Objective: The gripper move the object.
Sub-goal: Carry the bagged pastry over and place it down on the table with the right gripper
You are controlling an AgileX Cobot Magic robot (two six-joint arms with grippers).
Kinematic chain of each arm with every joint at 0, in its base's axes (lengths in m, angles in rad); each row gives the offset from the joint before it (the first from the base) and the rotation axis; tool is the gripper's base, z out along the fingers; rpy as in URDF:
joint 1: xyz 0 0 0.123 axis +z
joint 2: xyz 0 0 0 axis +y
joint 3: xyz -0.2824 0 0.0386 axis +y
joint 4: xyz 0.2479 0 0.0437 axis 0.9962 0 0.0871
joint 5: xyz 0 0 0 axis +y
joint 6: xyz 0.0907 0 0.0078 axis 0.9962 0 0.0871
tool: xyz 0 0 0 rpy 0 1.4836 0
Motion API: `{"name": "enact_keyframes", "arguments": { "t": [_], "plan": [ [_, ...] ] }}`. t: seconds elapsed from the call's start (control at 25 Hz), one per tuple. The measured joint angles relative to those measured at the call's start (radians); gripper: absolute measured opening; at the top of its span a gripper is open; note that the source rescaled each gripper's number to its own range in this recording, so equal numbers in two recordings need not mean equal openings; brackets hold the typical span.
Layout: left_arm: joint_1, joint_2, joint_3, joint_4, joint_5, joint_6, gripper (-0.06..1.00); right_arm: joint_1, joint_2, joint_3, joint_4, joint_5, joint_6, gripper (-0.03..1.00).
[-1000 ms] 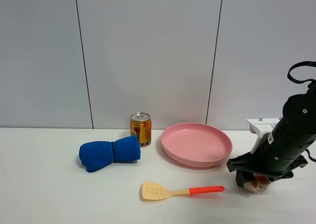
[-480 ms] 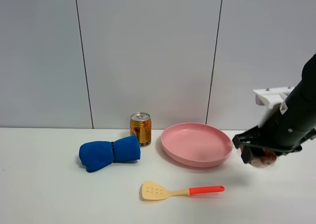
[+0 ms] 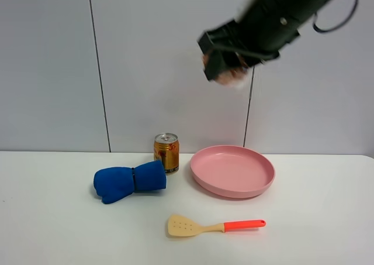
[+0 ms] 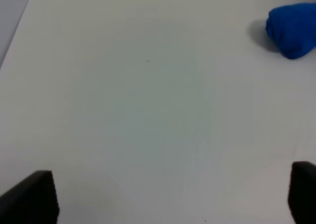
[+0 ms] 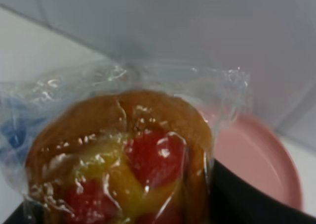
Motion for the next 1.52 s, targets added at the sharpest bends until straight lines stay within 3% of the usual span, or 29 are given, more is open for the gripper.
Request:
{"name": "enact_keyframes", "arguments": {
  "t": [0.28,0.64,1.0,1.24,1.52],
  "plan": [
    [0.0,0.0,0.0,0.0,0.0,0.0,1.0,0.162,0.255,-0.421,-0.001,0.034,-0.089,0.0],
    [0.0,0.0,0.0,0.0,0.0,0.0,1.0,0.223,0.656,-0.766,-0.152,-0.008,-0.154,0.0],
    [0.0,0.0,0.0,0.0,0.0,0.0,1.0,0.225,0.857,-0.81,-0.4,-0.151,-0.155,0.0],
    [0.0,0.0,0.0,0.0,0.0,0.0,1.0,0.202,0.932,-0.81,-0.567,-0.19,-0.145,0.0],
    [0.0,0.0,0.0,0.0,0.0,0.0,1.0,0.155,0.973,-0.81,-0.615,-0.283,-0.073,0.0]
  ]
}}
